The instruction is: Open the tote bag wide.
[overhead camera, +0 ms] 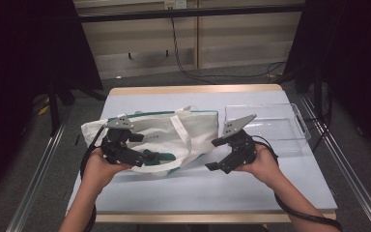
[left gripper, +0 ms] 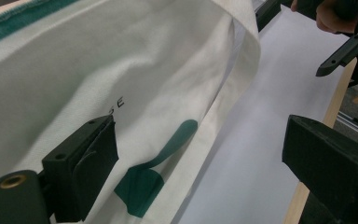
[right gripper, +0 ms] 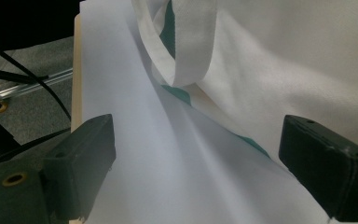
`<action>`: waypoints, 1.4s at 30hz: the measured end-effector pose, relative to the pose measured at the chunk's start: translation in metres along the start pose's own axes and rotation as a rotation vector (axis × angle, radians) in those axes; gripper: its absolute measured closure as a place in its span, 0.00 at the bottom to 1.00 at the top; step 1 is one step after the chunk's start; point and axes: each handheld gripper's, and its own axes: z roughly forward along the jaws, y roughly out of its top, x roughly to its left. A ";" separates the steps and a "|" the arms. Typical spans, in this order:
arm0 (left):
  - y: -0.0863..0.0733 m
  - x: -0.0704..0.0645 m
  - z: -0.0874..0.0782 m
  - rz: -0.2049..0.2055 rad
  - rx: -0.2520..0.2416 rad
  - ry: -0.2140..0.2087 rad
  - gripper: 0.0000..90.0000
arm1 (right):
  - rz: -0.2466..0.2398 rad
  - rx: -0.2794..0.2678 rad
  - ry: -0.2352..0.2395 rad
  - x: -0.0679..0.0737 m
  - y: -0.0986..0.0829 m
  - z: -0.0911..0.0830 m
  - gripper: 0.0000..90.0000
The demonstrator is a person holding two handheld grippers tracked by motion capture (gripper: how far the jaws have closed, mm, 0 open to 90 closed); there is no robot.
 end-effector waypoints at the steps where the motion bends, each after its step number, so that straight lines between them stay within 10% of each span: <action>1: 0.003 0.001 -0.001 0.001 0.013 0.006 0.12 | 0.000 0.002 -0.001 0.000 0.001 0.000 0.12; 42: 0.043 0.033 -0.019 -0.009 0.016 0.090 0.13 | -0.044 0.005 0.017 -0.003 0.038 -0.001 0.14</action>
